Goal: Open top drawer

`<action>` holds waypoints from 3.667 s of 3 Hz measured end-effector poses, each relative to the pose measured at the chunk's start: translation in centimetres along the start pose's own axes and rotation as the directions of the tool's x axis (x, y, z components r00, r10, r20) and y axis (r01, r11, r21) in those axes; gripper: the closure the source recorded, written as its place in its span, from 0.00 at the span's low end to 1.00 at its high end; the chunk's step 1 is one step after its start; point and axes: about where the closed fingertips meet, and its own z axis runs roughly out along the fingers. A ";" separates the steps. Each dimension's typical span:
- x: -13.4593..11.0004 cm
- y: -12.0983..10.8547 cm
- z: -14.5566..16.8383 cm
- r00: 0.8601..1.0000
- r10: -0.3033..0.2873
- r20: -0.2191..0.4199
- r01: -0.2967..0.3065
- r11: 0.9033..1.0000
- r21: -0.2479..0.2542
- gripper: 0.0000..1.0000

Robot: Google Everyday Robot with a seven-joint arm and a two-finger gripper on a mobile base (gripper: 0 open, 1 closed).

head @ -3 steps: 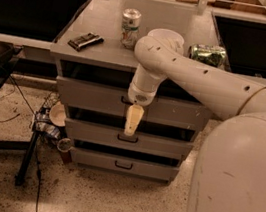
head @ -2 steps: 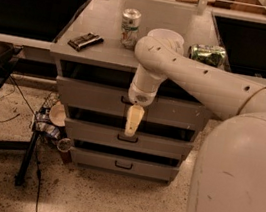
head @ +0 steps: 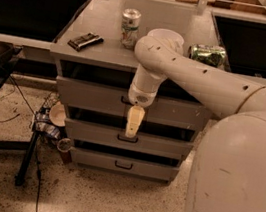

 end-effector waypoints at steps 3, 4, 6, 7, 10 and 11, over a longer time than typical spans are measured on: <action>1.2 2.8 2.0 0.997 -0.076 0.019 0.077 0.993 -0.093 0.00; 0.9 3.4 2.5 0.994 -0.103 0.027 0.106 0.988 -0.111 0.00; 1.0 5.5 2.0 0.981 -0.194 -0.001 0.191 0.966 -0.175 0.00; 1.7 7.7 1.9 0.969 -0.244 -0.027 0.231 0.944 -0.237 0.00; 4.8 14.2 2.2 0.965 -0.254 -0.064 0.216 0.910 -0.354 0.00; 4.4 14.2 2.2 0.965 -0.254 -0.064 0.216 0.910 -0.354 0.00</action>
Offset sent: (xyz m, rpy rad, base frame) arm -0.0376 -0.0140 -0.0297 0.0270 0.1171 0.1268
